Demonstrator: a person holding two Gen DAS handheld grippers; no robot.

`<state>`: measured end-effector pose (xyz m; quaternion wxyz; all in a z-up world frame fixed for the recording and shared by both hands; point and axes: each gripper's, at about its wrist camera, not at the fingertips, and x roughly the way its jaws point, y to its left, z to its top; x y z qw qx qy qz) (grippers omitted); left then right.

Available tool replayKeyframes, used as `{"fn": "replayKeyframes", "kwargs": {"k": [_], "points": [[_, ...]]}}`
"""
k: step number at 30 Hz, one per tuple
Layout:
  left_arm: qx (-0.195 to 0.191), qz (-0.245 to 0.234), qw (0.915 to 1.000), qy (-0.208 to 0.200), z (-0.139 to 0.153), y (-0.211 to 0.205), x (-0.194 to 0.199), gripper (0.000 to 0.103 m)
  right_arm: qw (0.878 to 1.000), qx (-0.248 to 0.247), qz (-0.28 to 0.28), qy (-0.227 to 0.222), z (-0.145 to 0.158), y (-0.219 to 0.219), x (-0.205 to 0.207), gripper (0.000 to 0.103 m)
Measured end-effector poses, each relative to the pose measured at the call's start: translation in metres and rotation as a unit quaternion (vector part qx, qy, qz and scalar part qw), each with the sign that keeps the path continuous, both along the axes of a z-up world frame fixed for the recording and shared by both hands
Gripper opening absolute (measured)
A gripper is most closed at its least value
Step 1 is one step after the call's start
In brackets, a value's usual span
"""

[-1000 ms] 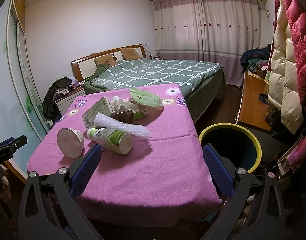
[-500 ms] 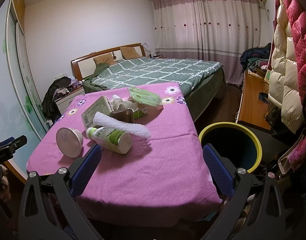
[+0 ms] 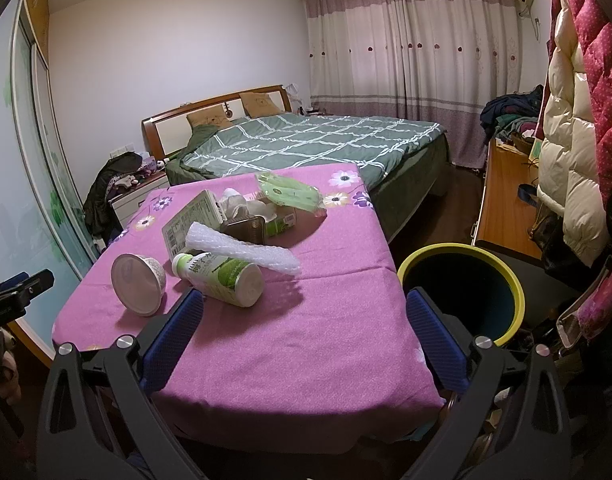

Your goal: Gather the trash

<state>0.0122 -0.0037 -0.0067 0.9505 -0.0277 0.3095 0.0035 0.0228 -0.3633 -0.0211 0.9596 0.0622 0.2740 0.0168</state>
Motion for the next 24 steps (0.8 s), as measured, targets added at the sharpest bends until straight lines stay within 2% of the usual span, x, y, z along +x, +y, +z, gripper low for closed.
{"fn": "replayKeyframes", "kwargs": {"k": [17, 24], "points": [[0.001, -0.003, 0.9999, 0.016, -0.008, 0.003, 0.018, 0.099, 1.000, -0.009, 0.002, 0.013, -0.004, 0.000, 0.019, 0.097], [0.003, 0.011, 0.9998, 0.018, -0.012, 0.012, 0.038, 0.099, 0.999, -0.017, 0.047, 0.013, -0.009, 0.017, 0.054, 0.097]]}}
